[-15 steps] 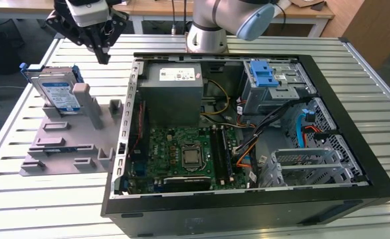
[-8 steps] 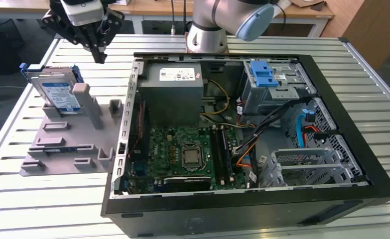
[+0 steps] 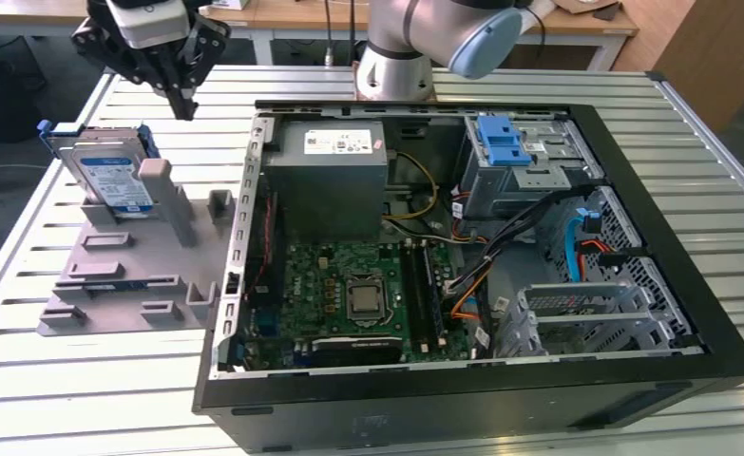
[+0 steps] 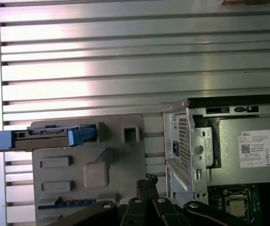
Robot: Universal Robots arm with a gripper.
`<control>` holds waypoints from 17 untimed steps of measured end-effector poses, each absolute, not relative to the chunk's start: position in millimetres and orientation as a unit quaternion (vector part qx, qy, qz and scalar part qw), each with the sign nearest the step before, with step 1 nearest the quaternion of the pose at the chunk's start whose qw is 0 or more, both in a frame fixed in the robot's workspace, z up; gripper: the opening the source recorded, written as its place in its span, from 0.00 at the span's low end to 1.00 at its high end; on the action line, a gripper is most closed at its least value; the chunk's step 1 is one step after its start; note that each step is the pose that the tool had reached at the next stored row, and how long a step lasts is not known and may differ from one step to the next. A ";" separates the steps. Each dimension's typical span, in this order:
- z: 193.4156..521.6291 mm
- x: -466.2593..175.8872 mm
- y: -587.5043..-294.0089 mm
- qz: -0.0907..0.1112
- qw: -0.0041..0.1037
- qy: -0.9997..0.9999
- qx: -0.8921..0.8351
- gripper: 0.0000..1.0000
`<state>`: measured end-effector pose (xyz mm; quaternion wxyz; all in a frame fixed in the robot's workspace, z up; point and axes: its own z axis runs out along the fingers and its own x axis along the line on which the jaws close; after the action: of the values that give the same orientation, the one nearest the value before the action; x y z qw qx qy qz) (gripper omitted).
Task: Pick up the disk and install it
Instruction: 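Reach for the disk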
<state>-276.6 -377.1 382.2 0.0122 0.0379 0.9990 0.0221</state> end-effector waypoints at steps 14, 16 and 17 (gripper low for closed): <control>381.1 -288.8 -373.6 0.022 0.012 0.999 0.038 0.11; 380.9 -290.4 -373.0 0.022 0.012 0.999 0.038 0.11; 380.8 -291.4 -372.8 0.022 0.012 0.999 0.038 0.11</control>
<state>-291.4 -372.8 380.8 0.0122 0.0379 0.9990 0.0221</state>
